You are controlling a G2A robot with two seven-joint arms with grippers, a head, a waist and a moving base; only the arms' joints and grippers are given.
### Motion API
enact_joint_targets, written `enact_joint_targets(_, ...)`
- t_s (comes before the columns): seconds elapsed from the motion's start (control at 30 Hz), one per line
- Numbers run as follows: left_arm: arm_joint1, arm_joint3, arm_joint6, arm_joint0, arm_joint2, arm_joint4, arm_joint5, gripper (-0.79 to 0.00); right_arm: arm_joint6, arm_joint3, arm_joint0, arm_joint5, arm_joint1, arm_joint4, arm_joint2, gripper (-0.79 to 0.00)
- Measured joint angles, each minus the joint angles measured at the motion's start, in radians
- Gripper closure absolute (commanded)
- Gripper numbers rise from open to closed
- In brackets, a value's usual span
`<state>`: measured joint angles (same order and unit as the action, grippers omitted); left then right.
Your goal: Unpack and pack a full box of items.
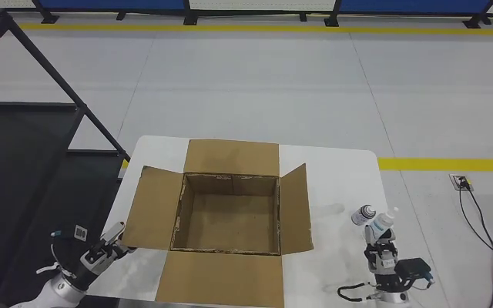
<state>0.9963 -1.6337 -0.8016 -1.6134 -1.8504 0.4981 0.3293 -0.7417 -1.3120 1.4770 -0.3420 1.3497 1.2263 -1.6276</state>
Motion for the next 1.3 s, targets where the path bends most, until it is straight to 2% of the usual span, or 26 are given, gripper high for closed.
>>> enact_joint_targets(0.33,0.000,-0.017,0.001,0.008,0.010,-0.033,-0.017,-0.785,0.012,0.118,-0.041,-0.023,-0.008,-0.001,-0.008,0.000)
enact_joint_targets(0.7,0.001,-0.008,-0.002,0.010,0.006,-0.028,-0.013,-0.785,0.078,0.192,-0.116,0.053,-0.005,0.017,0.029,0.000)
enact_joint_targets(1.07,0.003,-0.011,0.002,0.014,0.006,-0.029,-0.020,-0.785,0.043,0.238,-0.114,0.029,-0.013,0.009,0.020,0.000)
enact_joint_targets(1.3,0.003,-0.018,0.006,0.021,0.016,-0.042,-0.028,-0.785,0.066,0.274,-0.131,0.037,-0.016,0.013,0.022,0.000)
